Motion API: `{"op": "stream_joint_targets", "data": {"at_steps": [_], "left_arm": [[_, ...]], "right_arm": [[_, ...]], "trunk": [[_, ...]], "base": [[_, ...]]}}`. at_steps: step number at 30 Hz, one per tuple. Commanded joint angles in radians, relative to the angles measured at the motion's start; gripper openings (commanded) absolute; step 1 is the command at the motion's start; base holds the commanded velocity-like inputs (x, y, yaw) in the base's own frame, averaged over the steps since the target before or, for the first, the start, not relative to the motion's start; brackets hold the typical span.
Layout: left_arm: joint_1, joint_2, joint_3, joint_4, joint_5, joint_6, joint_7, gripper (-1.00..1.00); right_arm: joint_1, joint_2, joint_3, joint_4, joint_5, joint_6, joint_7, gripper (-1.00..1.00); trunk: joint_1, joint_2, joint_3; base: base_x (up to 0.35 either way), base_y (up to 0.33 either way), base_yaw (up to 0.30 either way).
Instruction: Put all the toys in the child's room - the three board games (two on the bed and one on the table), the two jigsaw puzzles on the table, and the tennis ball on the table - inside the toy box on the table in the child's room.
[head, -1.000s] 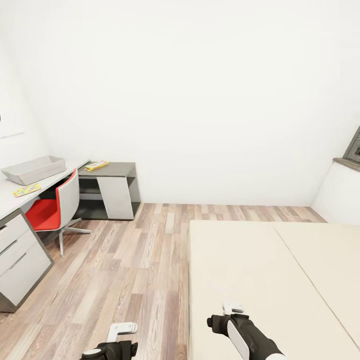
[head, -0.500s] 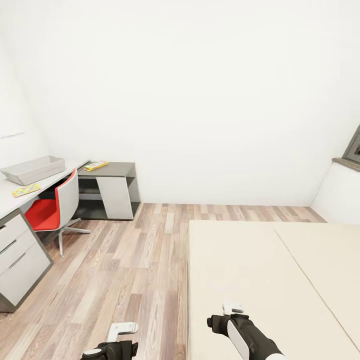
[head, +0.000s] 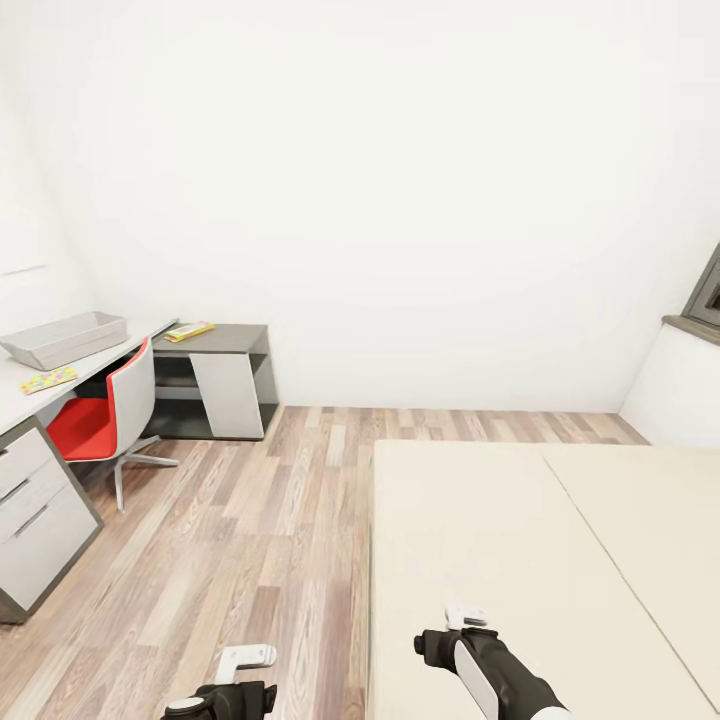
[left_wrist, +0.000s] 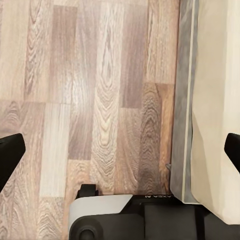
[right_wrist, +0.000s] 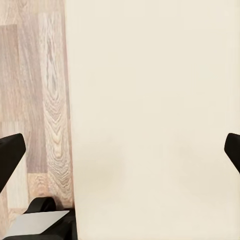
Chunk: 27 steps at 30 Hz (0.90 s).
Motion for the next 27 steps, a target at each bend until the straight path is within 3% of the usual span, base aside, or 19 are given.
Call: {"op": "stream_joint_targets", "data": {"at_steps": [1,27], "left_arm": [[-0.001,-0.001,0.001,-0.001,0.000,0.005,0.002,1.00],[-0.001,-0.004,0.000,0.000,0.000,0.005,0.002,1.00]], "right_arm": [[-0.001,-0.001,0.008,-0.002,-0.011,0.004,-0.009,1.00],[-0.001,0.000,0.008,-0.002,-0.011,0.003,-0.009,1.00]], "trunk": [[0.001,-0.002,-0.002],[0.001,-0.002,-0.002]], "base": [[-0.001,-0.003,0.000],[-0.006,-0.052,0.000]]}}
